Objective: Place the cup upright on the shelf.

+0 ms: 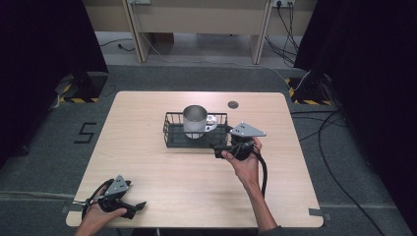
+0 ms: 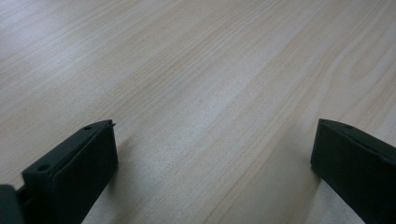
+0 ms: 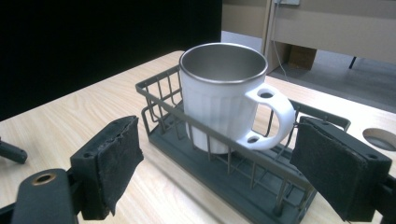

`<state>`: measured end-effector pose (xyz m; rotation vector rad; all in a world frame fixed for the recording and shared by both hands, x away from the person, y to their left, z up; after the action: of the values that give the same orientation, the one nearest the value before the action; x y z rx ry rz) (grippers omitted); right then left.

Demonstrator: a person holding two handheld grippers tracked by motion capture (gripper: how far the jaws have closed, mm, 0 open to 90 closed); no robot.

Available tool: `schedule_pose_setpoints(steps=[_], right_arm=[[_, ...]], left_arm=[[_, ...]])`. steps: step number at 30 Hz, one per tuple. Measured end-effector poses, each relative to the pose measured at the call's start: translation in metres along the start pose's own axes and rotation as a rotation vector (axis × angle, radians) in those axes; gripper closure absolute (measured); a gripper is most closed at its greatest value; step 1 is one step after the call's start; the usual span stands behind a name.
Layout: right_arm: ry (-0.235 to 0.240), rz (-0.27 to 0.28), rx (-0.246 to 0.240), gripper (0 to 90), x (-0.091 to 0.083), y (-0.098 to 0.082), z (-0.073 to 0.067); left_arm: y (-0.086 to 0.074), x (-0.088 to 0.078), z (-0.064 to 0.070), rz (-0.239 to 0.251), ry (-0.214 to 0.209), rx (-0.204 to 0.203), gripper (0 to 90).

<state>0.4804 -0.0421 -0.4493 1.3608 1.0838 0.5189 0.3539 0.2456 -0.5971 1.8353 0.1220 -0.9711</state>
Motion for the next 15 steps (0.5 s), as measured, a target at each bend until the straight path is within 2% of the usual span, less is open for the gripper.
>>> schedule_pose_setpoints(steps=[15], right_arm=[[-0.001, -0.006, 0.001, 15.2, -0.017, -0.021, -0.010]], left_arm=[[0.000, 0.000, 0.000, 0.000, 0.000, 0.000, 0.0]])
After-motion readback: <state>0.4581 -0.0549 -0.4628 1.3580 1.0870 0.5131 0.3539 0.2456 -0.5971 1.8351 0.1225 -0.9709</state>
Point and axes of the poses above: each handheld gripper's, and its own axes: x roughly forward along the jaws, y roughly out of its top, z roughly to its right, the point moved 10 cm from there along x, roughly forward along the jaws, and after that the axes turned 15 degrees about y, right-handed, at the moved point
